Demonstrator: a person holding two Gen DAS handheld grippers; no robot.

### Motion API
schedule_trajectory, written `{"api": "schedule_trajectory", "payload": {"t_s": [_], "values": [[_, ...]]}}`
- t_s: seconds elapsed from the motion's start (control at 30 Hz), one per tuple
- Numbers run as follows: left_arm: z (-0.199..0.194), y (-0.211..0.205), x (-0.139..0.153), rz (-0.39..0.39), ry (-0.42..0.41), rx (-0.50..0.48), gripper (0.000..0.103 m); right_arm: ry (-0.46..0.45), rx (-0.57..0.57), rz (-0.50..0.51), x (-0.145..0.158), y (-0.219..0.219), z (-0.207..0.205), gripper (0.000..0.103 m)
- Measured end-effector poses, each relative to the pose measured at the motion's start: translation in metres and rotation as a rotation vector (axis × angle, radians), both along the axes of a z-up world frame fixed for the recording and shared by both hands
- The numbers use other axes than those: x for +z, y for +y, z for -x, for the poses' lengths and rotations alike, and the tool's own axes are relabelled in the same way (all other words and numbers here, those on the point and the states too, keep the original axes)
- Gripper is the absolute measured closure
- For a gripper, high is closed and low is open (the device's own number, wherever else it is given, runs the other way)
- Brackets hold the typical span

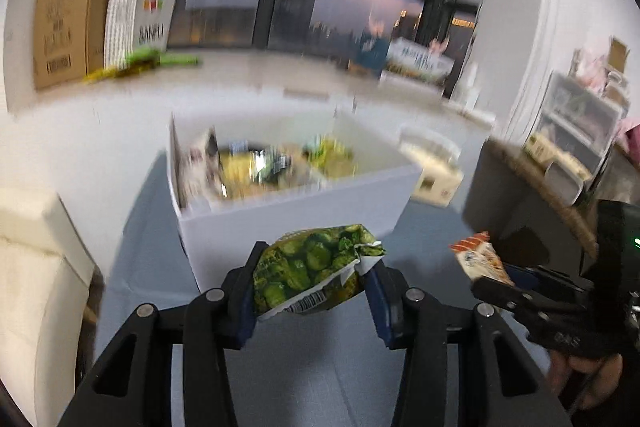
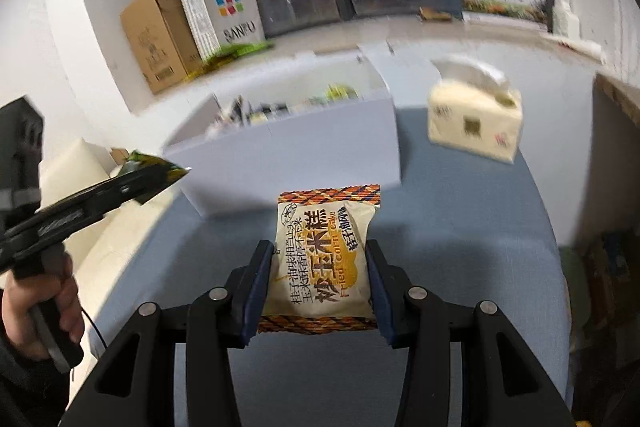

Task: Organize snacks
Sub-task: 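Lower both packs into the white box and open both grippers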

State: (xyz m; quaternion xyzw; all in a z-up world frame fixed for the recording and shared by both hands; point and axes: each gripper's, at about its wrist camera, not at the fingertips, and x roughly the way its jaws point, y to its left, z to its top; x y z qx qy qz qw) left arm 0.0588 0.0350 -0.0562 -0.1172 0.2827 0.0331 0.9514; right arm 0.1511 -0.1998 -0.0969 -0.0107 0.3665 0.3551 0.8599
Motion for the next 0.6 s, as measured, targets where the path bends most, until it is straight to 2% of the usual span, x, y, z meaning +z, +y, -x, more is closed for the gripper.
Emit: {"api": "schedule_trajectory", "payload": {"t_s": [0.13, 0.27, 0.33, 0.4, 0.6], "values": [[-0.001, 0.015, 0.033, -0.034, -0.07, 0.019, 0.053, -0.06, 0.043, -0.045, 0.037, 0.021, -0.015, 0.054], [-0.042, 0.045, 0.052, 0.015, -0.085, 0.01, 0.053, -0.105, 0.081, -0.04, 0.065, 0.056, -0.043, 0.054], [-0.071, 0.055, 0.062, -0.039, -0.073, 0.01, 0.053, -0.11, 0.099, -0.021, 0.074, 0.079, -0.064, 0.054], [-0.094, 0.064, 0.063, -0.05, -0.056, -0.001, 0.053, -0.112, 0.087, 0.004, 0.078, 0.096, -0.087, 0.054], [-0.147, 0.084, 0.046, -0.043, 0.019, 0.011, 0.053, -0.03, 0.042, 0.073, 0.066, 0.131, -0.156, 0.054]]}}
